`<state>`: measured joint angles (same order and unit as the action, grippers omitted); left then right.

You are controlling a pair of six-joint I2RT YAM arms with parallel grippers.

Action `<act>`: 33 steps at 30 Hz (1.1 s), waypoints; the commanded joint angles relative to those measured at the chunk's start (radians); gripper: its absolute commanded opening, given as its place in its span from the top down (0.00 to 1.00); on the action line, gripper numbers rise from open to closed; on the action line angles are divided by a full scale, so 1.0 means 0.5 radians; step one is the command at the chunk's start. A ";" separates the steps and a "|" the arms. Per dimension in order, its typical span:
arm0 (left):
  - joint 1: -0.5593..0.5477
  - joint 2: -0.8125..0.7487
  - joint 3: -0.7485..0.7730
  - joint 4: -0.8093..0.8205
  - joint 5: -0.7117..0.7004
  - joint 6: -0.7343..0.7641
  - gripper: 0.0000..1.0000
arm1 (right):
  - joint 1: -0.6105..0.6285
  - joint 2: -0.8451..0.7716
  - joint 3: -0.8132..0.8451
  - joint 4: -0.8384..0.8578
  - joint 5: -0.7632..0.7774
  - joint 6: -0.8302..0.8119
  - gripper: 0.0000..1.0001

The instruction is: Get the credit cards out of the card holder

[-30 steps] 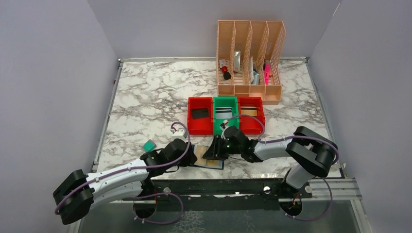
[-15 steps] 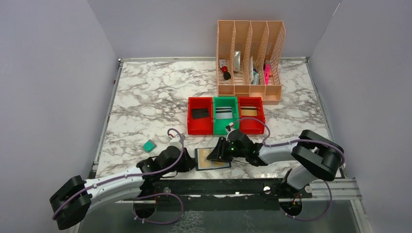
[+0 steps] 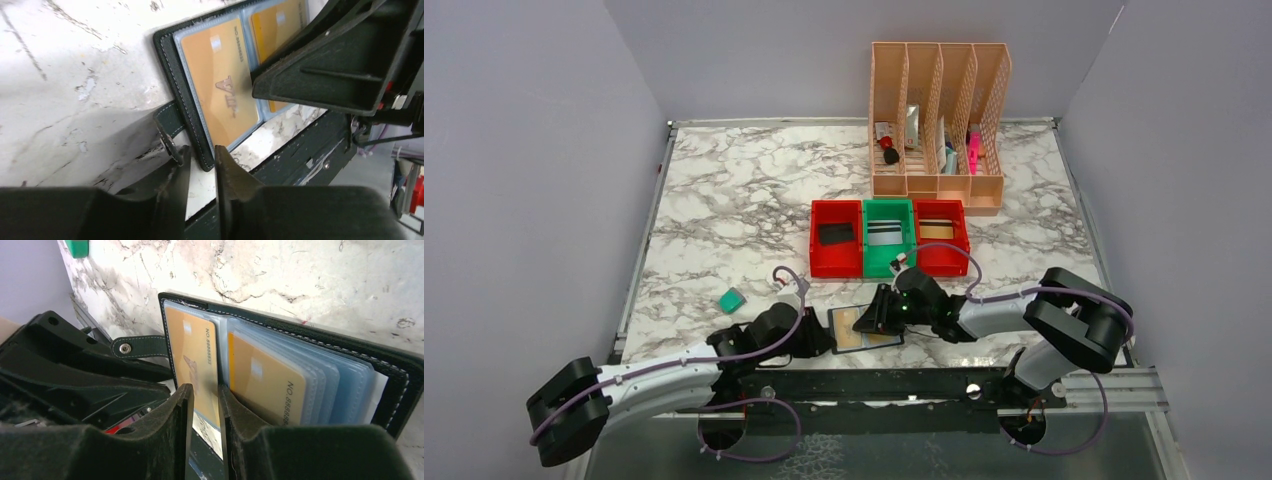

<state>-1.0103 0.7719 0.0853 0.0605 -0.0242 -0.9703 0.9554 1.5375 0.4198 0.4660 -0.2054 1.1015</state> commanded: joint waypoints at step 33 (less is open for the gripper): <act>-0.039 0.631 0.203 0.185 -0.082 0.066 0.93 | -0.014 -0.188 0.196 -0.683 0.289 -0.309 0.61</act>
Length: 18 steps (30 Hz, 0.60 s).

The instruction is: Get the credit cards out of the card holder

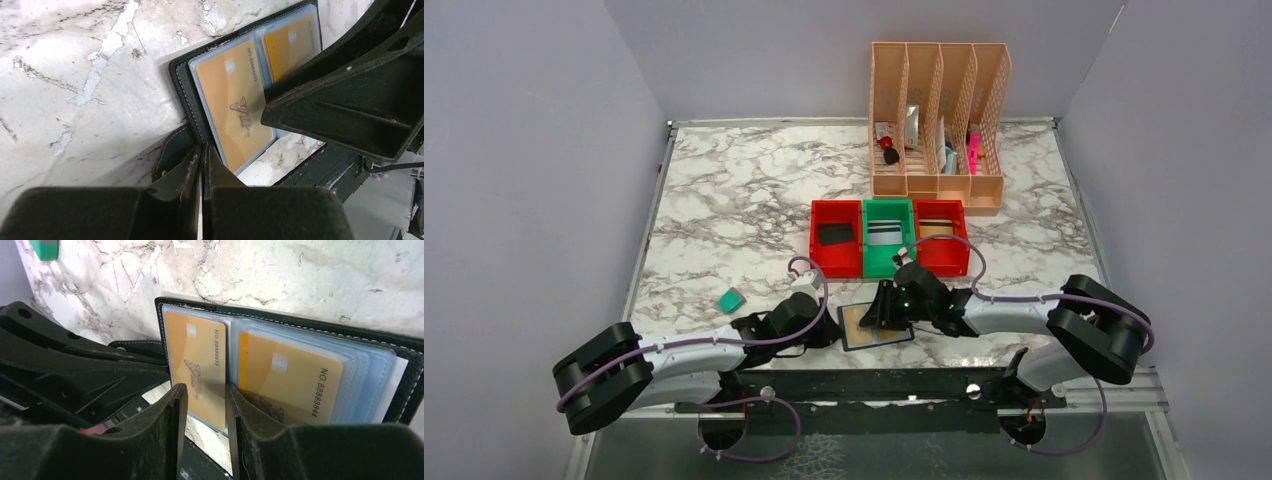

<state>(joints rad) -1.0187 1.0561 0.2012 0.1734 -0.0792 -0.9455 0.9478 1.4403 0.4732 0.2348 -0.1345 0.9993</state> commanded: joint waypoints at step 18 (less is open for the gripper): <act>-0.036 0.094 -0.012 -0.018 0.013 0.029 0.94 | -0.014 0.012 -0.075 0.411 -0.387 -0.026 0.99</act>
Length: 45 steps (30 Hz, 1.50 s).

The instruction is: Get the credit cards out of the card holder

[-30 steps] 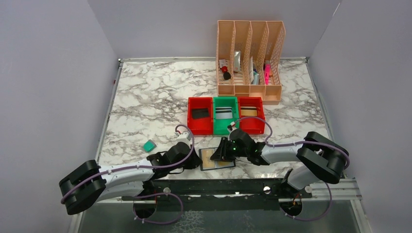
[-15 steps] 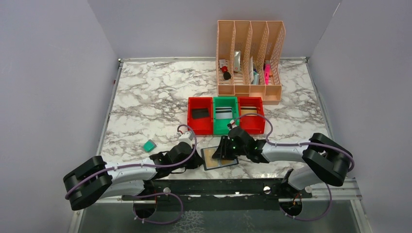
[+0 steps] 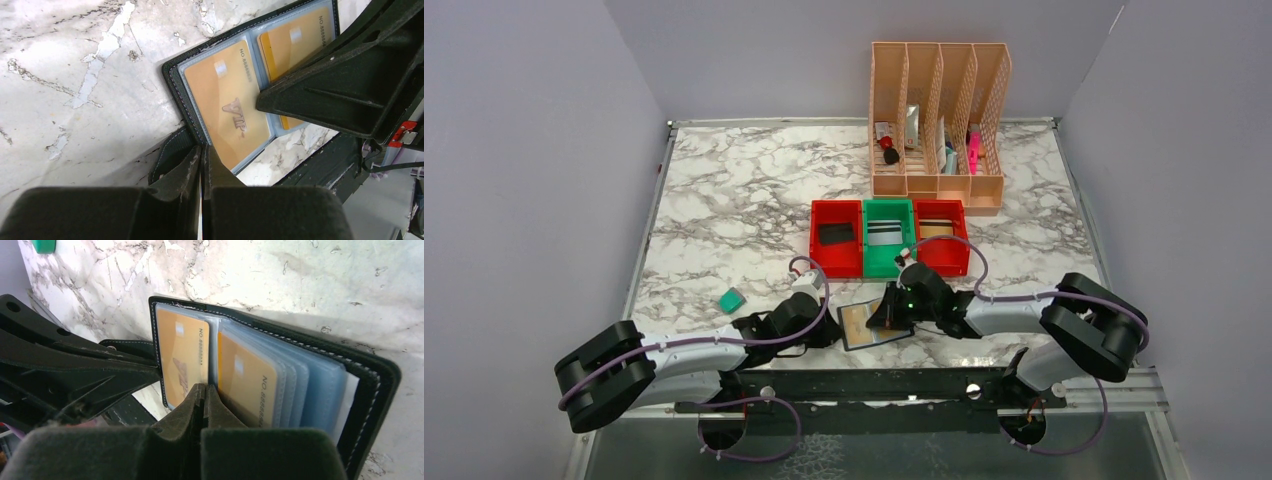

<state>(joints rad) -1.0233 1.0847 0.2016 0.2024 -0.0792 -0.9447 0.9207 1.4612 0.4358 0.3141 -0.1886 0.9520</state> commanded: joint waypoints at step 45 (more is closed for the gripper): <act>-0.027 -0.259 0.456 -0.637 -0.180 0.212 0.49 | -0.077 -0.193 0.110 -0.199 -0.133 -0.193 0.84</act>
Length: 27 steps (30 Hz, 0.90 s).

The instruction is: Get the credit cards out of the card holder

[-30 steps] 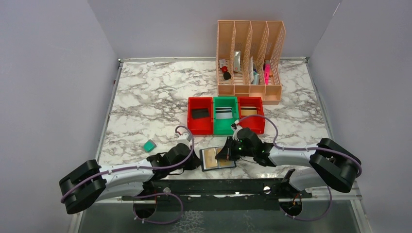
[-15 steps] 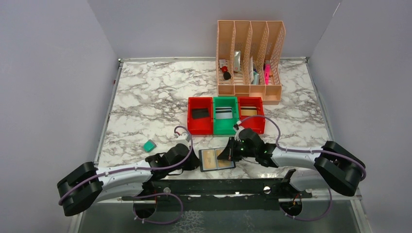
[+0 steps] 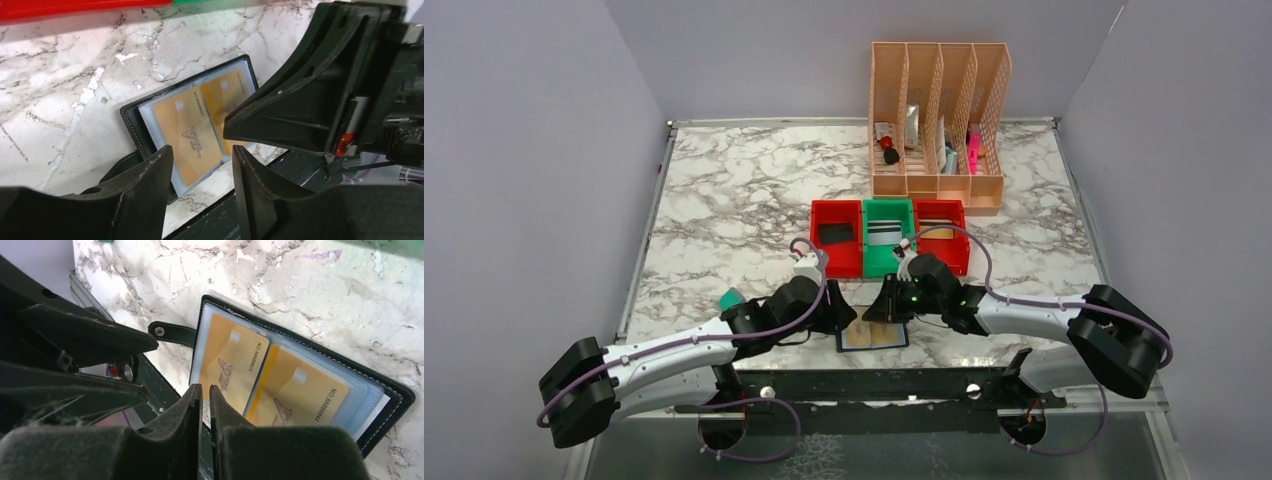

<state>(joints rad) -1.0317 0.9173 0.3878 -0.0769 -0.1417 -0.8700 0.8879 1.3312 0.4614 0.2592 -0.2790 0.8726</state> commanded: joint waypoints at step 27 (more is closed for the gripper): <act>-0.011 0.449 -0.232 0.332 0.150 -0.069 0.79 | -0.012 0.301 -0.033 -0.002 0.116 0.109 0.75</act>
<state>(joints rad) -1.0317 1.1461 0.3260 0.0845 -0.0818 -0.8837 0.8879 1.4593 0.4675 0.2584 -0.2379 0.9081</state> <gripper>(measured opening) 0.213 0.239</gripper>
